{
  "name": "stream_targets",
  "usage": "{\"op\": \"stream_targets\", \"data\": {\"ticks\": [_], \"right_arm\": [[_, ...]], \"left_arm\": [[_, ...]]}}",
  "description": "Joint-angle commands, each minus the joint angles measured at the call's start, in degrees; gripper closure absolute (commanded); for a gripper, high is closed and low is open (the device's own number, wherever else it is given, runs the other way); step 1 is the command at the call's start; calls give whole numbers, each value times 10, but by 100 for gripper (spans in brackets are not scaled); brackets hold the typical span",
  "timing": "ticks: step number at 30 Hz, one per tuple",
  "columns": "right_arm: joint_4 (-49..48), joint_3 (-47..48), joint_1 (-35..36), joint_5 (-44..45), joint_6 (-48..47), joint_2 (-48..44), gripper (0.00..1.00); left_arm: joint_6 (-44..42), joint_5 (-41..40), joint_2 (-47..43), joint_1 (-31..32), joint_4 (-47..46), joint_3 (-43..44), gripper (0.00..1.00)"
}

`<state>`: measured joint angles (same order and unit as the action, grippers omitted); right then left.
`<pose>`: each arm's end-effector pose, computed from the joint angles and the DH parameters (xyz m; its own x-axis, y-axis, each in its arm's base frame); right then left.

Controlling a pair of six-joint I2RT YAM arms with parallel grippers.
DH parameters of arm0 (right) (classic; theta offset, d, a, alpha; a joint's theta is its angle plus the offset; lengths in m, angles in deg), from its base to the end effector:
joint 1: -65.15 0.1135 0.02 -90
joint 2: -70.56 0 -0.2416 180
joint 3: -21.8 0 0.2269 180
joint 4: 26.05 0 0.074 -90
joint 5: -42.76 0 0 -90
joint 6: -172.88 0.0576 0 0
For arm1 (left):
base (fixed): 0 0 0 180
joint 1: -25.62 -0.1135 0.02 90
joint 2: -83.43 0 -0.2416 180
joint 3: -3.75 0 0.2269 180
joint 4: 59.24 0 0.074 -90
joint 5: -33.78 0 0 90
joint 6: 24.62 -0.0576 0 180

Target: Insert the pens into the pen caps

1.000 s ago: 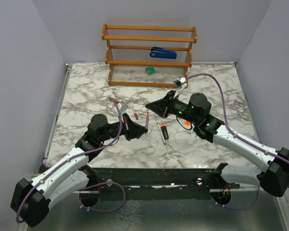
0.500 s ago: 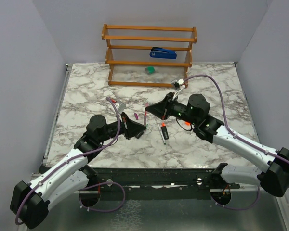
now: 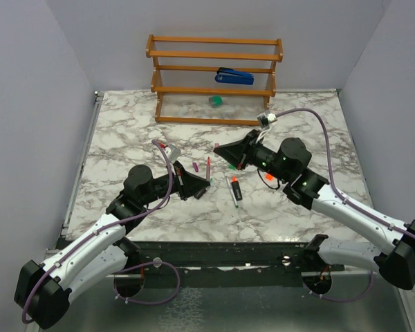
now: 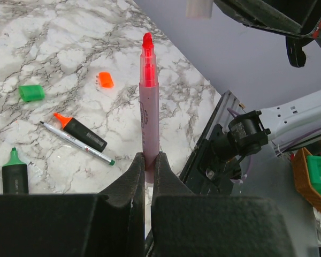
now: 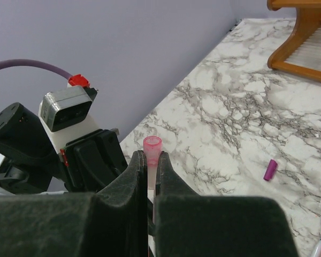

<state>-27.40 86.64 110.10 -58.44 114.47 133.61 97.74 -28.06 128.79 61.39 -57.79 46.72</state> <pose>0.1815 0.1970 0.3431 -0.4019 0.3249 -0.8561 -0.7276 0.4544 0.5140 0.1476 -0.1398 0.2676 -0.5262 -0.2025 -0.8259 0.7290 0.3927 -0.5607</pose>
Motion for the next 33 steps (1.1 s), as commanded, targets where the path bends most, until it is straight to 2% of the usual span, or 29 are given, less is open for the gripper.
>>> {"op": "stream_targets", "data": {"ticks": [1,15,33], "right_arm": [[-15,16,4,19,-10,18,100],[-60,14,4,18,-3,54,100],[-71,13,4,0,7,79,100]], "left_arm": [[0,11,-1,4,-3,14,100],[-5,18,5,4,-9,19,100],[-4,17,4,4,-13,12,100]]}}
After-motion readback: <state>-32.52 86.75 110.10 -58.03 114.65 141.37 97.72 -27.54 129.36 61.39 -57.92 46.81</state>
